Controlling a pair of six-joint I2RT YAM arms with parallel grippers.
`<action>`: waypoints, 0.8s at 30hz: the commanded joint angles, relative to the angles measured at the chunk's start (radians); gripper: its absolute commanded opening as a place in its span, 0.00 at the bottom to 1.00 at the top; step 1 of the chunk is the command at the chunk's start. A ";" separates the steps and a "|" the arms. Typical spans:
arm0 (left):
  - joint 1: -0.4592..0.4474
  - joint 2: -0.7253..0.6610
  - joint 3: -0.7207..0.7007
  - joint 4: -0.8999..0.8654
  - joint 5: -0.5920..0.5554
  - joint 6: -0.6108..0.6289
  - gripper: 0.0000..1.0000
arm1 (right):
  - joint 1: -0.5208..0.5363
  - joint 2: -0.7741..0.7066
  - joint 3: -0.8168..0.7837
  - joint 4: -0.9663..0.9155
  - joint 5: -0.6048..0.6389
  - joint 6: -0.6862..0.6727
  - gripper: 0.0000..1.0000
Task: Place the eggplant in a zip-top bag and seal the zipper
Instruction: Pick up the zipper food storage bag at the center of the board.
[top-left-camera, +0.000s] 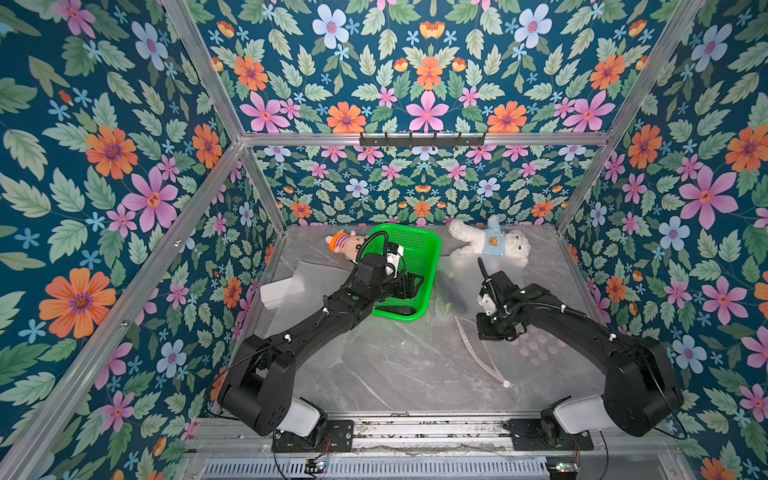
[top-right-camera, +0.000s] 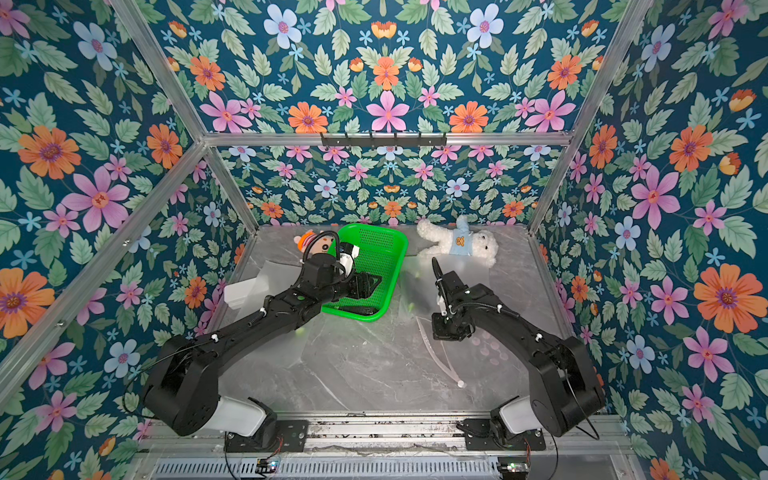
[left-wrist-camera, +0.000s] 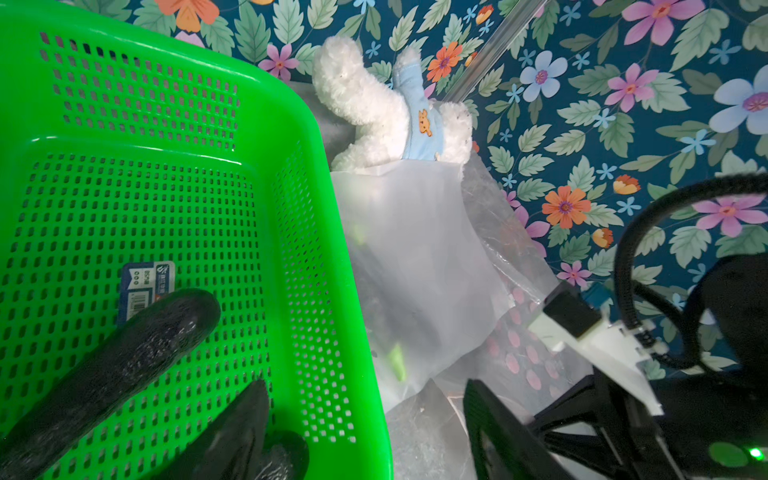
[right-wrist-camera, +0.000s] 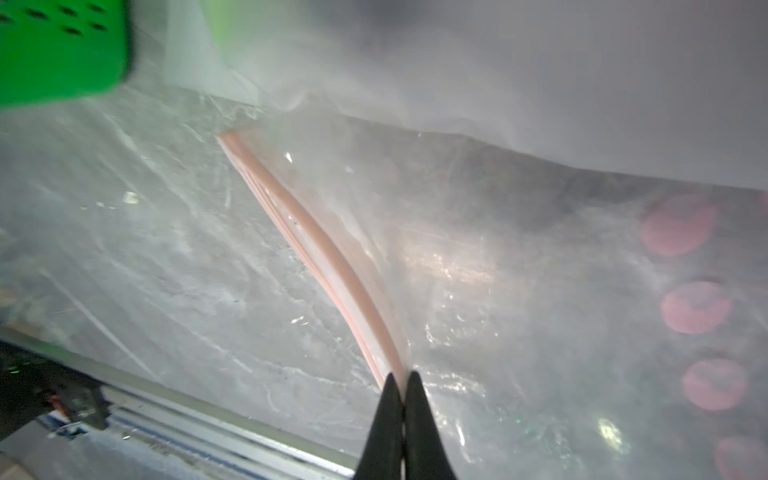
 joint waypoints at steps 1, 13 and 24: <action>-0.002 0.004 0.023 0.043 0.053 -0.013 0.77 | -0.020 -0.055 0.068 -0.162 -0.113 -0.017 0.00; -0.003 0.003 0.074 0.082 0.107 -0.021 0.78 | -0.112 -0.188 0.278 -0.233 -0.335 0.025 0.00; -0.003 -0.027 0.088 0.074 0.113 -0.024 0.78 | -0.201 -0.243 0.308 -0.024 -0.217 0.165 0.00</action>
